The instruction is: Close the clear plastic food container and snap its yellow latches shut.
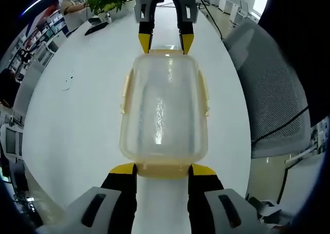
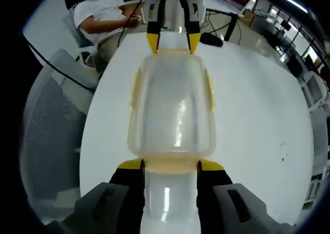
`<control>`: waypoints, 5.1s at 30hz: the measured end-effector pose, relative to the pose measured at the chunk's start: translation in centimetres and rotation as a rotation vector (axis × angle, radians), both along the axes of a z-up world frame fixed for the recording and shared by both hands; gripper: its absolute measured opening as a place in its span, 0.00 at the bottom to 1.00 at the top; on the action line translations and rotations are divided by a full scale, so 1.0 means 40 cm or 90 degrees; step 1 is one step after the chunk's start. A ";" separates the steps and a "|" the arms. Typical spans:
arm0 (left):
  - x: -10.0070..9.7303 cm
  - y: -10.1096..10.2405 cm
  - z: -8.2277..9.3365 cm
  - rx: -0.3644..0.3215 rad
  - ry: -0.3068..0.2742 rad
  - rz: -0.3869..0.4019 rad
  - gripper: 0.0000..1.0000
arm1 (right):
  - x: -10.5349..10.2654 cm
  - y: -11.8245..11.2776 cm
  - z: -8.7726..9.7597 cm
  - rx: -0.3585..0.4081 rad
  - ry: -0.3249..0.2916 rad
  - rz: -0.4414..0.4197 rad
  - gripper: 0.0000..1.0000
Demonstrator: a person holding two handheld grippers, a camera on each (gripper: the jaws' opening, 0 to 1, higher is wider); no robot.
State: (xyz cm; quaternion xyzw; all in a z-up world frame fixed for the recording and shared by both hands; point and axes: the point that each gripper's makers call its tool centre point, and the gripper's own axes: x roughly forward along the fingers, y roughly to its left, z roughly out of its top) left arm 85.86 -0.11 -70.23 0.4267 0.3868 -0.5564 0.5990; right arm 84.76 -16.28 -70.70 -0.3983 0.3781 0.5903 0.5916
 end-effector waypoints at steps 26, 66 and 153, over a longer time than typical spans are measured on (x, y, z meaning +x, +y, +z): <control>0.015 -0.158 0.013 -0.012 -0.009 -0.005 0.32 | 0.007 -0.157 0.017 -0.006 -0.012 -0.015 0.35; 0.020 -0.347 -0.009 -0.048 -0.008 -0.011 0.32 | 0.017 -0.347 -0.014 -0.036 -0.016 -0.014 0.36; 0.013 -0.355 0.003 -0.192 0.005 0.376 0.34 | 0.028 -0.373 0.017 0.100 -0.028 -0.399 0.35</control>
